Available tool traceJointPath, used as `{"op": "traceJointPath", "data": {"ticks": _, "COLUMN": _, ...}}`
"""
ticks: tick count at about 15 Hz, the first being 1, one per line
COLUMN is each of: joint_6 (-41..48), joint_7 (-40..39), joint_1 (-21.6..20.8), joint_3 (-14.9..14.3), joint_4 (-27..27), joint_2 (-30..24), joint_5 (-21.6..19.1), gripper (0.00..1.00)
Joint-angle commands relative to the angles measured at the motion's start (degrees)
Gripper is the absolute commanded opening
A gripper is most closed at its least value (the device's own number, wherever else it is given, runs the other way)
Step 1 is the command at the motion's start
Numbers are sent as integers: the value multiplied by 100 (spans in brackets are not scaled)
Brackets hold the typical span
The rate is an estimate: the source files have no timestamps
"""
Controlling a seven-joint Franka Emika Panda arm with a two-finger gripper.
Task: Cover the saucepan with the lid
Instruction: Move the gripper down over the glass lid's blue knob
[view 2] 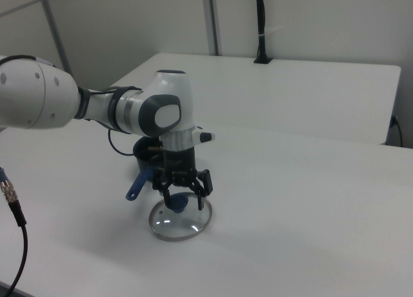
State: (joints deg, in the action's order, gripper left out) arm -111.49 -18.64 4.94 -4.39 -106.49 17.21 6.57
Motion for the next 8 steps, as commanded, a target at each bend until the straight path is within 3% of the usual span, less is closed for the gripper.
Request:
{"op": "traceJointPath", "data": {"ticks": 1, "joint_6": -109, "joint_7": -79, "joint_1": -63, "joint_3": 8, "joint_4": -118, "joint_2": -113, "joint_5": -24, "gripper": 100}}
{"op": "traceJointPath", "data": {"ticks": 4, "joint_6": -83, "joint_7": -297, "joint_1": -46, "joint_3": 44, "joint_4": -100, "joint_2": -157, "joint_5": -68, "gripper": 100}}
{"op": "traceJointPath", "data": {"ticks": 8, "joint_6": 32, "joint_7": -474, "joint_1": -89, "joint_3": 61, "joint_4": -83, "joint_2": -184, "joint_5": -506, "gripper": 100}}
